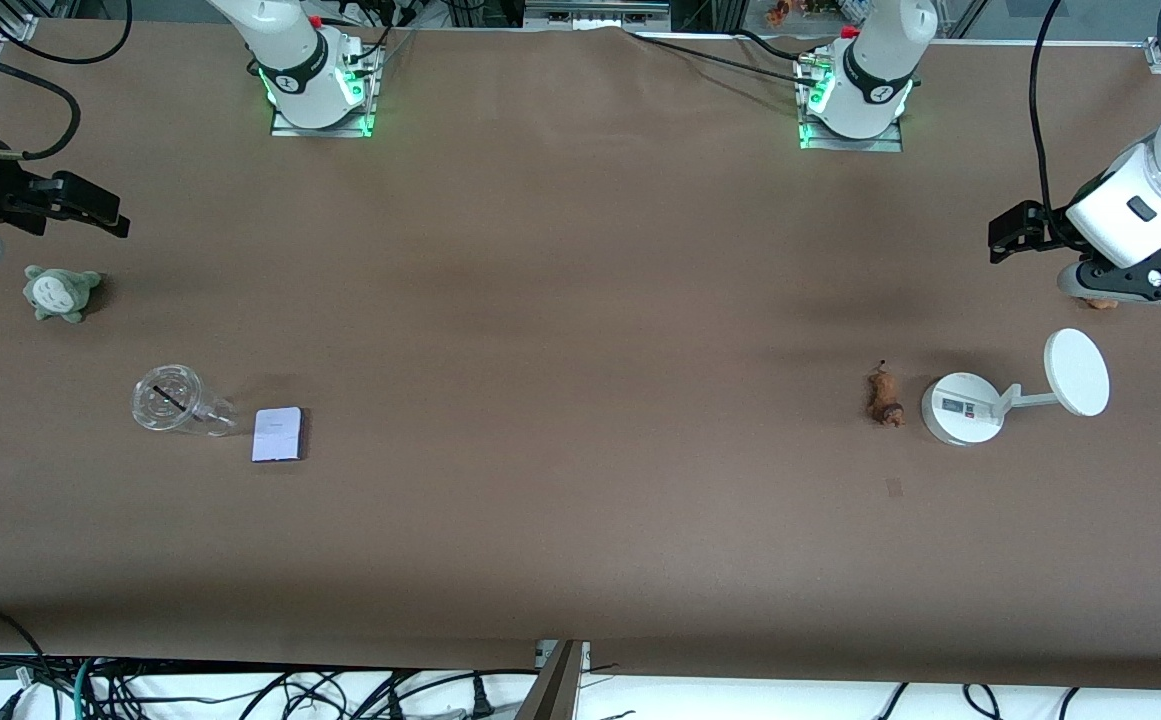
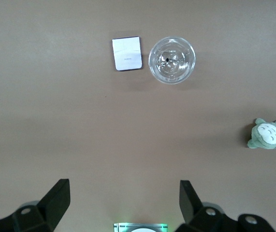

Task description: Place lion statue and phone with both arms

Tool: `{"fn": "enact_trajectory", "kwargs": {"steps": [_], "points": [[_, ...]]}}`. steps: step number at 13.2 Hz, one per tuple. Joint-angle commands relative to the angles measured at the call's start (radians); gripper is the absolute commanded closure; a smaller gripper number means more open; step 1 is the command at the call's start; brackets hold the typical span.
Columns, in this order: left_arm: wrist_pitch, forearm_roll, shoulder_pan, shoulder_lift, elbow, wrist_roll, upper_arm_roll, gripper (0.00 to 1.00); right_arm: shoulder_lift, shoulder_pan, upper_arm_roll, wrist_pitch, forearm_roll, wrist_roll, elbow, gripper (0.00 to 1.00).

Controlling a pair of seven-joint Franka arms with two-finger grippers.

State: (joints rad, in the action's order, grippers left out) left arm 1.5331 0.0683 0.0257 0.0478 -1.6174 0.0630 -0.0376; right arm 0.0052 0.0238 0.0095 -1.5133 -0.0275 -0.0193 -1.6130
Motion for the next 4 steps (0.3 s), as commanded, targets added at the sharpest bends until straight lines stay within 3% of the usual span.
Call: {"fn": "enact_trajectory", "kwargs": {"steps": [1,4], "points": [[-0.018,-0.022,-0.004,-0.005,0.014,0.001,-0.001,0.0,-0.013,0.018,0.018,-0.01,0.015,0.013,-0.021,0.0],[-0.018,-0.022,-0.003,-0.005,0.014,0.001,-0.001,0.0,-0.01,0.011,0.02,-0.01,0.017,0.013,-0.013,0.0]]}}
